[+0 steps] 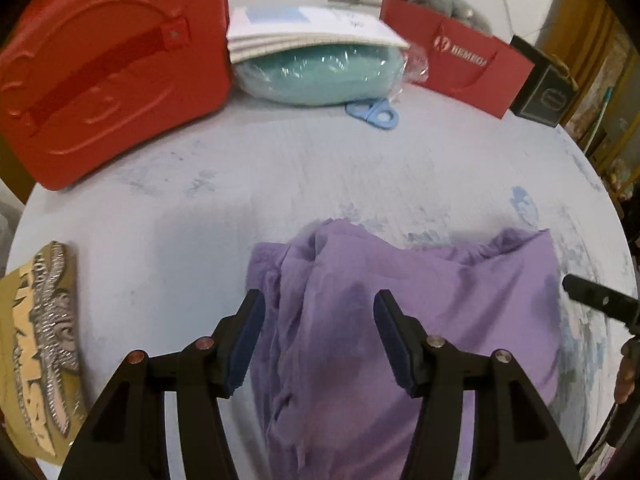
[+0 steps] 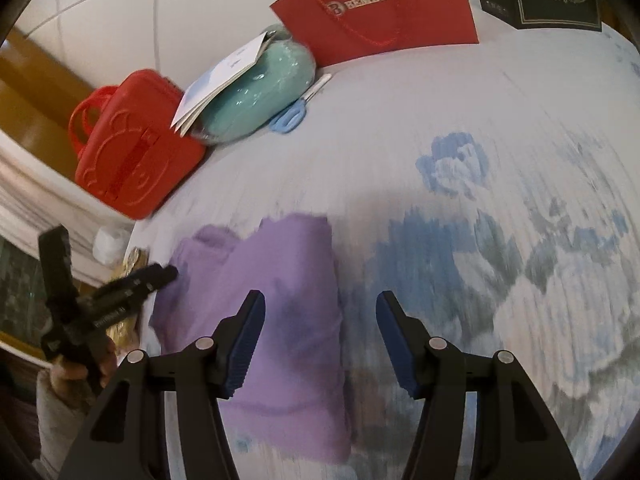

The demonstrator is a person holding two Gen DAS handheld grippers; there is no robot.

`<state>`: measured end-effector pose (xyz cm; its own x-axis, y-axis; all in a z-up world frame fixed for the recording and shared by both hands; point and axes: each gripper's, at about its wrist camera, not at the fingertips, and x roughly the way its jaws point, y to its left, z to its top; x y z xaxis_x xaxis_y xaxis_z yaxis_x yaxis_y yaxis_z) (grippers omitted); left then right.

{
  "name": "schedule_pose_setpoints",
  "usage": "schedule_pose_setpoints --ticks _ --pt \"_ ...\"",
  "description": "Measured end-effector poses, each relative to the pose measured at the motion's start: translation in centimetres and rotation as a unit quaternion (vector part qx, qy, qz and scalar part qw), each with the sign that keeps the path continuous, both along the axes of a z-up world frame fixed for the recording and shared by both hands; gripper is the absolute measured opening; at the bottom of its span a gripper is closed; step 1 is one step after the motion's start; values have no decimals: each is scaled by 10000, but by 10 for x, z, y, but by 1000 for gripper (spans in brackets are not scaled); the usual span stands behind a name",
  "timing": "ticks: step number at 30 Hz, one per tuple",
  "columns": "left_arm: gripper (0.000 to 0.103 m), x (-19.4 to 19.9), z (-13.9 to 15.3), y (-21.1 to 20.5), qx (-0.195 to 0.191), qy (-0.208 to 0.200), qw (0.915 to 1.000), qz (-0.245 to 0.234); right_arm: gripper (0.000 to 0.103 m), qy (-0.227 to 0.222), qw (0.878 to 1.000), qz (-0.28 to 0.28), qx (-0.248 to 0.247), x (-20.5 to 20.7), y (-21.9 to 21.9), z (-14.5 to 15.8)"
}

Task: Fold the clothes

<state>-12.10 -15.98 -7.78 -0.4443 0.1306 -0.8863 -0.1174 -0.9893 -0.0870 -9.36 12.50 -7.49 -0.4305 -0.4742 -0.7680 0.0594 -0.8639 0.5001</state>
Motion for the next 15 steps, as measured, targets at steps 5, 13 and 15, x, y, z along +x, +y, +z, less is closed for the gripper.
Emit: schedule_pose_setpoints --ticks 5,13,15 --pt "3 -11 -18 1 -156 -91 9998 63 19 -221 9991 350 95 -31 -18 -14" --pt "6 -11 -3 -12 -642 521 9956 447 23 -78 9990 199 385 -44 -28 -21" --pt "7 -25 -21 -12 -849 230 9948 504 36 -111 9987 66 487 -47 -26 -25"
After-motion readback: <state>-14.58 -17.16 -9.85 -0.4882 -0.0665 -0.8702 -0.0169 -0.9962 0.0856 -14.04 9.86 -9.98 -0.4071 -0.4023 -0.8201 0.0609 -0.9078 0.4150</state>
